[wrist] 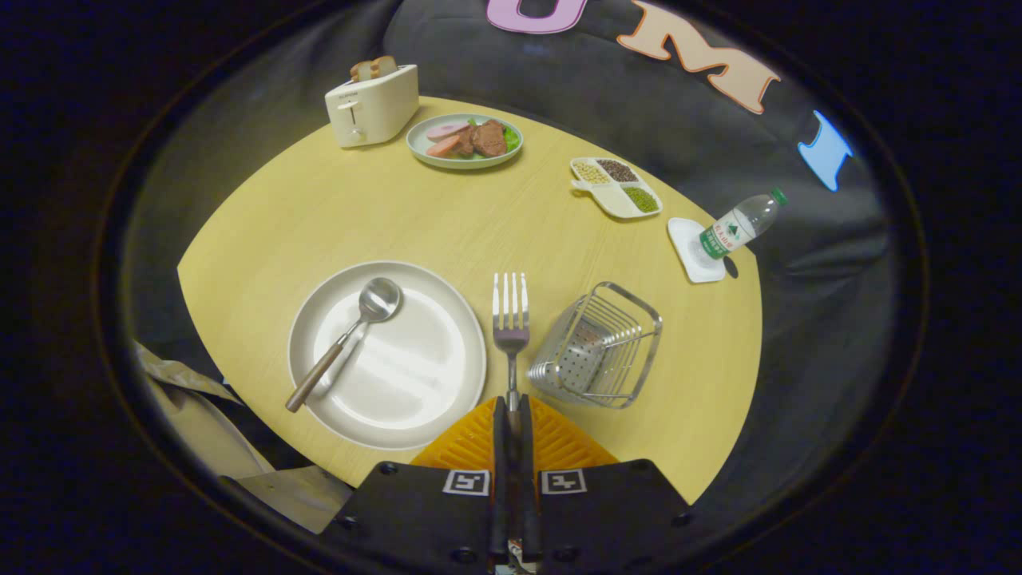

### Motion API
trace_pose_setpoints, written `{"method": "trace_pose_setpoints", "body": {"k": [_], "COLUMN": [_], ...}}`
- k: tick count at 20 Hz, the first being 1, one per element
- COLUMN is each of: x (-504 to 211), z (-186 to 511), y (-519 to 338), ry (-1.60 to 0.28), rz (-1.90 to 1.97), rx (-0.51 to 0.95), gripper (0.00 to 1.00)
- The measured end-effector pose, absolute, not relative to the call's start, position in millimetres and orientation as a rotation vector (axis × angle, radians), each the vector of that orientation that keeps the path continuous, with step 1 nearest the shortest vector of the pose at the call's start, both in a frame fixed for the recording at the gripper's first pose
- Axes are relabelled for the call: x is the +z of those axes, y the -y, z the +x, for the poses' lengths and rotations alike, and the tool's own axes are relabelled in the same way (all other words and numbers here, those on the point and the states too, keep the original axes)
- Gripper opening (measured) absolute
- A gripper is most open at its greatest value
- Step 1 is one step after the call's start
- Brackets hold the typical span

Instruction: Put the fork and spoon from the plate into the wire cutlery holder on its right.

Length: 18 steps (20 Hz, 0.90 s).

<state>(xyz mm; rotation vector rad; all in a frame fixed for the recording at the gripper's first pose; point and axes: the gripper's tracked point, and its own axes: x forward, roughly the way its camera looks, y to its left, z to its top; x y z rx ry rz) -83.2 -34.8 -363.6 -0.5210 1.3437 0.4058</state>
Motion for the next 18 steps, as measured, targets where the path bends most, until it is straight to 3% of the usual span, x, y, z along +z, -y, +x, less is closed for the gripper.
{"method": "trace_pose_setpoints", "body": {"k": [11, 18], "x": [-352.4, -367.1], "z": [-55.0, -51.2], "y": [91.9, 111.4], "ry": [-1.381, -1.457], "rz": [-0.54, -0.618], "rx": [0.322, 0.349], "gripper": [0.1, 0.1]}}
